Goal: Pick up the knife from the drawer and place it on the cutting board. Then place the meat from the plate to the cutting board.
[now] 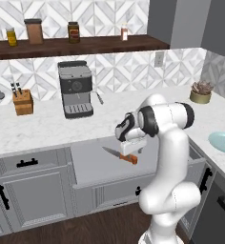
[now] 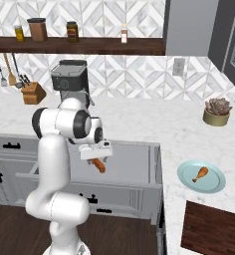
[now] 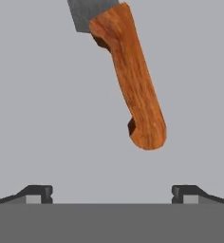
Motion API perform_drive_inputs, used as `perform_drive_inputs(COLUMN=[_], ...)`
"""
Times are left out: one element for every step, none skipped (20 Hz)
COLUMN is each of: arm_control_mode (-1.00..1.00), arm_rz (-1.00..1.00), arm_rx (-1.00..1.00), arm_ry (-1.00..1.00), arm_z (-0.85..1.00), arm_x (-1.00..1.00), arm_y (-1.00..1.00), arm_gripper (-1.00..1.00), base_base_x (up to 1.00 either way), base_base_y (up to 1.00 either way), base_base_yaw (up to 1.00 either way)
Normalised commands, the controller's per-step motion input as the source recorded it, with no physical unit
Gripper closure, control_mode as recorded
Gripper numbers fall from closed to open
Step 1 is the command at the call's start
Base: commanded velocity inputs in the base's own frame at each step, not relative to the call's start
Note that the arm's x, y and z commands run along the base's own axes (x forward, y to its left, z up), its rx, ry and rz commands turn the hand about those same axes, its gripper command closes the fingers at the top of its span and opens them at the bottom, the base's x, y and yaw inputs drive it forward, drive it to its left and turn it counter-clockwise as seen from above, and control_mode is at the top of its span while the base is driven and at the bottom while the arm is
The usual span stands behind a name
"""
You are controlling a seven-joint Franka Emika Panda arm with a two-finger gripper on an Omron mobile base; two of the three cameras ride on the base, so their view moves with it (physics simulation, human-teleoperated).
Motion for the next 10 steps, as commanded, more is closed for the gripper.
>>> perform_drive_inputs(arm_control_mode=[-1.00, -1.00, -1.00, -1.00, -1.00, -1.00, -1.00, -1.00, -1.00, -1.00], arm_rz=[0.00, 0.00, 0.00, 0.00, 0.00, 0.00, 0.00, 0.00, 0.01, 0.01], arm_rx=[0.00, 0.00, 0.00, 0.00, 0.00, 0.00, 0.01, 0.01, 0.01, 0.02], arm_ry=[0.00, 0.00, 0.00, 0.00, 0.00, 0.00, 0.00, 0.00, 0.00, 0.00], arm_z=[-0.31, -0.34, -0.39, -0.40, -0.39, -0.36, -0.36, -0.36, -0.37, -0.39], arm_x=[0.35, 0.35, 0.35, 0.34, 0.34, 0.39, 0.40, 0.41, 0.41, 0.41], arm_y=[-0.01, 0.00, 0.00, 0.00, 0.00, -0.01, -0.02, -0.05, -0.10, -0.17], arm_gripper=[-1.00, -1.00, -1.00, -1.00, -1.00, -1.00, -1.00, -1.00, -1.00, -1.00], base_base_x=[0.00, 0.00, 0.00, 0.00, 0.00, 0.00, 0.00, 0.00, 0.00, 0.00], base_base_y=[0.00, 0.00, 0.00, 0.00, 0.00, 0.00, 0.00, 0.00, 0.00, 0.00], base_base_yaw=[0.00, 0.00, 0.00, 0.00, 0.00, 0.00, 0.00, 0.00, 0.00, 0.00])
